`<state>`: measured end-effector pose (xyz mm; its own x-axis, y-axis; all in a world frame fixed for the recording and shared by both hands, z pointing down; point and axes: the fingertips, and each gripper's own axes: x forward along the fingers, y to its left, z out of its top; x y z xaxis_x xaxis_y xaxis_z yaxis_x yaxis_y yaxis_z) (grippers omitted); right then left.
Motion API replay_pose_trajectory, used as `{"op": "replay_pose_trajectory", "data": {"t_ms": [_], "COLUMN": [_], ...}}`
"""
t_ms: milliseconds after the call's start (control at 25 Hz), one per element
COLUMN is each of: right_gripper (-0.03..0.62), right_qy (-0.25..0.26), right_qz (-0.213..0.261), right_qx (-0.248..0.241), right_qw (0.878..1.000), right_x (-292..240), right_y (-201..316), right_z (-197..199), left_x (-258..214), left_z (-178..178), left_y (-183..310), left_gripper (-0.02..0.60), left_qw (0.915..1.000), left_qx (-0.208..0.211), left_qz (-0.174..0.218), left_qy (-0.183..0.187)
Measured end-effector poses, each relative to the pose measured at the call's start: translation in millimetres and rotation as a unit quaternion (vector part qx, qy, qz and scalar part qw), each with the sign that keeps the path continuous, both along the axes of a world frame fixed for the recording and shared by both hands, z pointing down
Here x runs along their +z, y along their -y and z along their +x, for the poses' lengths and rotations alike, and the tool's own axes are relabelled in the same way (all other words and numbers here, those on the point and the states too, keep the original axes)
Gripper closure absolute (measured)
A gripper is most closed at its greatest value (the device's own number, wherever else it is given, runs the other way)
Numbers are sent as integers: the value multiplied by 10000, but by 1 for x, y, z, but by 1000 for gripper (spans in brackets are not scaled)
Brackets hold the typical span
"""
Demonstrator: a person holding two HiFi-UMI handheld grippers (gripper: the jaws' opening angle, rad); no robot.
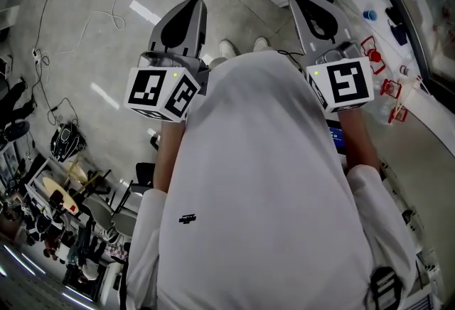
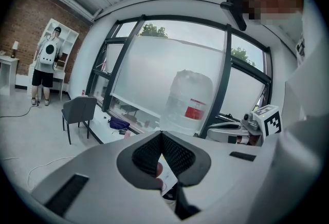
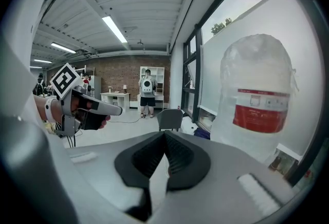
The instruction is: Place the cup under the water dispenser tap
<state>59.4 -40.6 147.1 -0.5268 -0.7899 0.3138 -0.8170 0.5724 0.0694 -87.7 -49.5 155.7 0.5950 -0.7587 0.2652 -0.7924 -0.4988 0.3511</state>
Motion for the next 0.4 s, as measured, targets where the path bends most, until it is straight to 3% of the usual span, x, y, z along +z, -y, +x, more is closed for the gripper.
{"op": "replay_pose_trajectory", "data": {"t_ms": [400], "right_gripper": [583], "right_qy": [48], "right_qz": [93], "right_qx": [3], "right_qw": [9999], "right_x": [-4], "right_y": [-8], "right_z": [-2], "left_x": [2], "left_z": [2], "left_y": [-13], "left_gripper": [583], "left_qw": [10000], "left_qx": [51], "left_qz": [-12], "left_qy": [2]}}
